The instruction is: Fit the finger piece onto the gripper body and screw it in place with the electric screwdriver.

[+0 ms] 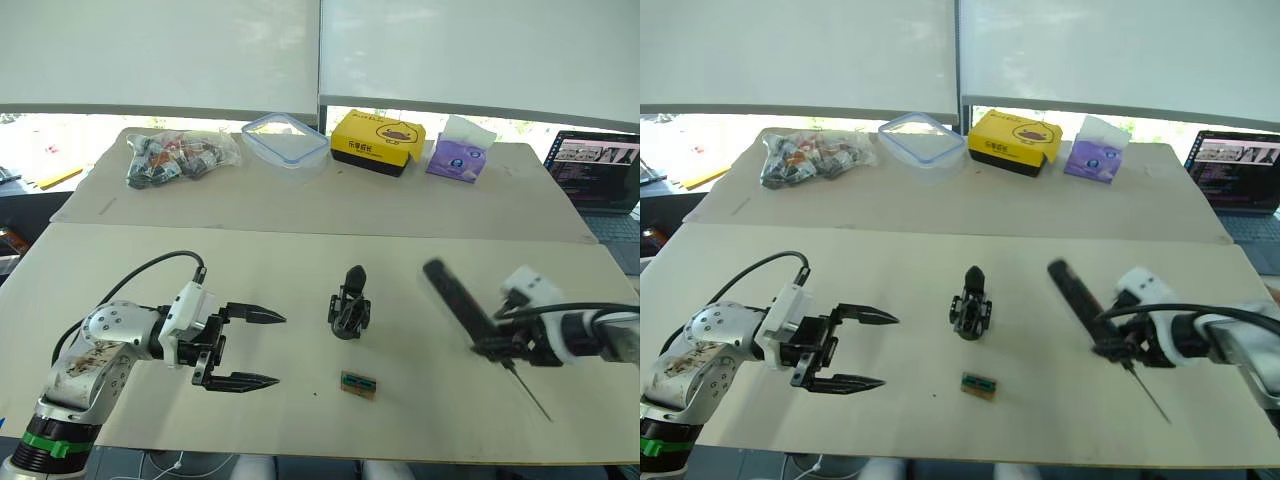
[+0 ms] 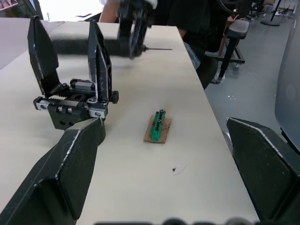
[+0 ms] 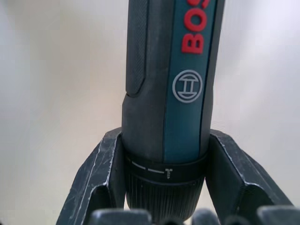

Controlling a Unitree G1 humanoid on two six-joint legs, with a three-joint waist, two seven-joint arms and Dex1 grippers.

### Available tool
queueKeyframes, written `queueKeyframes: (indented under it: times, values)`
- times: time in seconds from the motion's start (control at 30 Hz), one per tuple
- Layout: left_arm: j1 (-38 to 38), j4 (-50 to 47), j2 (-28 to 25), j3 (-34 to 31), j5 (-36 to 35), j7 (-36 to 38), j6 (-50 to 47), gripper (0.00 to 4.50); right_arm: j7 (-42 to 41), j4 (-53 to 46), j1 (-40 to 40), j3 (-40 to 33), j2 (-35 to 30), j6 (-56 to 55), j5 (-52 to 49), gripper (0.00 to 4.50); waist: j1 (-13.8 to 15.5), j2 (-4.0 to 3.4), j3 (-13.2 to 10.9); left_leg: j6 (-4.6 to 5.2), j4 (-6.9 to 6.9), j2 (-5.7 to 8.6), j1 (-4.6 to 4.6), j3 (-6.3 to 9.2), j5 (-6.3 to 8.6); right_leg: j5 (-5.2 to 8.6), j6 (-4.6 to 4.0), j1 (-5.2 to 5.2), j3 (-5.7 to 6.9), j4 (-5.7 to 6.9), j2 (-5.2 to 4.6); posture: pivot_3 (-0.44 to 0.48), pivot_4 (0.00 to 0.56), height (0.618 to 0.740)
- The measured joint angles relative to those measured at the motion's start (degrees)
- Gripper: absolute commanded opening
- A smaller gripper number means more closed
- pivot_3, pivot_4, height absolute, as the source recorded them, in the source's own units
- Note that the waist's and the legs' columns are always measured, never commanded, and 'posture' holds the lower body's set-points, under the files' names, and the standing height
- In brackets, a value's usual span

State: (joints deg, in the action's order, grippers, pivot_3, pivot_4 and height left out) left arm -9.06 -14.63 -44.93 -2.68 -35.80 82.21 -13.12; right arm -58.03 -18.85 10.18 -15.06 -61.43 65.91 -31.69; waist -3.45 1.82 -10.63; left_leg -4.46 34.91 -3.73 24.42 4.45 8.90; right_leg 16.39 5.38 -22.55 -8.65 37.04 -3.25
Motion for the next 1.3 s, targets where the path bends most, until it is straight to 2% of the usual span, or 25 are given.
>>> queueKeyframes:
  times: [0.13, 0.17, 0.23, 0.3, 0.37, 0.4, 0.43, 0.5, 0.6, 0.8, 0.93, 1.3]
  values:
    - [0.73, 2.65, -0.12, -0.81, 1.12, 1.53, 3.13, 4.50, -2.23, -4.45, -2.10, -18.21, 6.71, 0.03, -10.35, 1.96, 0.14, -0.06, -0.04, 0.00, -0.09, -0.01, -0.01, 0.03, 0.00, 0.01, 0.00, 0.03, 0.01, -0.01, 0.03, 0.000, 0.150, 0.740]
    - [1.26, 3.46, -0.11, -0.86, 1.85, 2.04, 4.51, 4.50, -1.51, -7.44, -2.95, -22.83, 10.03, -0.30, -13.56, 1.96, 0.21, -0.05, -0.04, 0.00, -0.09, -0.03, -0.01, 0.05, 0.00, 0.01, -0.01, 0.06, 0.03, -0.01, 0.05, 0.000, 0.150, 0.740]
    - [1.82, 4.54, -0.11, -0.89, 2.40, 2.55, 5.86, 4.50, -0.66, -11.32, -4.91, -25.53, 12.69, -1.31, -16.34, 1.96, 0.23, -0.06, -0.04, 0.00, -0.07, -0.02, -0.01, 0.04, 0.00, 0.02, 0.00, 0.06, 0.02, -0.02, 0.03, 0.000, 0.150, 0.740]
    - [2.46, 5.64, -0.03, -0.87, 3.20, 3.12, 7.81, 4.50, 1.39, -15.82, -7.02, -26.91, 18.51, -4.41, -18.07, 1.96, 0.29, -0.03, -0.04, 0.00, -0.06, -0.07, -0.03, 0.05, 0.00, 0.02, -0.01, 0.07, 0.04, -0.02, 0.06, 0.000, 0.150, 0.740]
    - [2.93, 6.80, 0.44, -0.63, 4.51, 3.51, 9.63, 4.50, 10.66, -20.94, -5.56, -27.43, 31.53, -9.97, -22.80, 1.96, -0.11, -0.05, -0.05, -0.01, -0.02, -0.10, -0.04, 0.05, 0.00, -0.03, -0.08, 0.04, 0.04, 0.01, 0.09, 0.000, 0.150, 0.740]
    - [2.89, 6.80, 1.03, -0.14, 4.95, 3.48, 10.12, 4.50, 15.26, -22.42, -4.19, -27.37, 35.94, -12.25, -24.78, 1.96, -0.32, -0.15, -0.10, -0.04, 0.04, -0.09, -0.01, 0.04, -0.02, -0.04, -0.12, 0.04, 0.01, 0.01, 0.07, 0.000, 0.150, 0.740]
    - [2.90, 6.75, 1.53, 0.43, 5.37, 3.40, 10.72, 4.50, 18.10, -23.63, -3.84, -27.17, 37.29, -14.59, -25.37, 1.96, -0.43, -0.28, -0.14, -0.10, 0.04, 0.01, 0.01, 0.00, -0.06, 0.03, -0.25, 0.05, -0.04, -0.01, -0.01, 0.000, 0.150, 0.740]
    - [2.93, 6.84, 1.79, 1.31, 6.61, 2.83, 11.32, 4.50, 18.54, -25.71, -5.33, -24.80, 37.55, -19.49, -23.73, 1.96, -0.27, -0.25, -0.13, -0.11, 0.01, -0.04, -0.01, -0.01, -0.08, 0.10, -0.36, 0.10, 0.00, -0.03, -0.01, 0.000, 0.150, 0.740]
    - [2.93, 6.87, 2.78, 2.75, 8.14, 1.20, 11.65, 4.50, 9.14, -28.11, -11.20, -14.59, 37.57, -31.55, -15.17, 1.96, -0.15, -0.26, -0.12, -0.10, -0.09, -0.09, -0.04, -0.01, -0.08, 0.09, -0.23, 0.08, 0.02, 0.00, 0.03, 0.000, 0.150, 0.740]
    - [2.93, 6.89, 4.66, 5.29, 11.31, -2.43, 11.58, 4.50, -2.80, -24.15, -15.89, -3.33, 37.66, -49.20, -5.36, 1.96, -0.16, -0.25, -0.12, -0.11, -0.04, -0.10, -0.10, -0.01, -0.08, -0.01, -0.03, 0.18, 0.04, 0.00, 0.04, 0.000, 0.150, 0.740]
    - [2.52, 6.83, 7.12, 8.46, 13.81, -5.64, 11.28, 4.50, -5.13, -20.88, -15.95, 1.36, 37.39, -54.35, -3.25, 1.96, -0.20, -0.25, -0.12, -0.13, 0.03, -0.09, -0.14, -0.01, -0.09, 0.14, -0.37, 0.23, 0.03, 0.01, 0.04, 0.000, 0.150, 0.740]
    - [-0.12, 9.22, 11.44, 15.37, 20.62, -11.48, 11.44, 4.50, -6.01, -18.83, -15.96, 6.05, 35.79, -57.93, -3.49, 1.96, 0.06, -0.25, -0.12, -0.13, 0.02, -0.08, -0.11, 0.01, -0.09, -0.05, -0.02, 0.22, 0.03, 0.02, 0.05, 0.000, 0.150, 0.740]
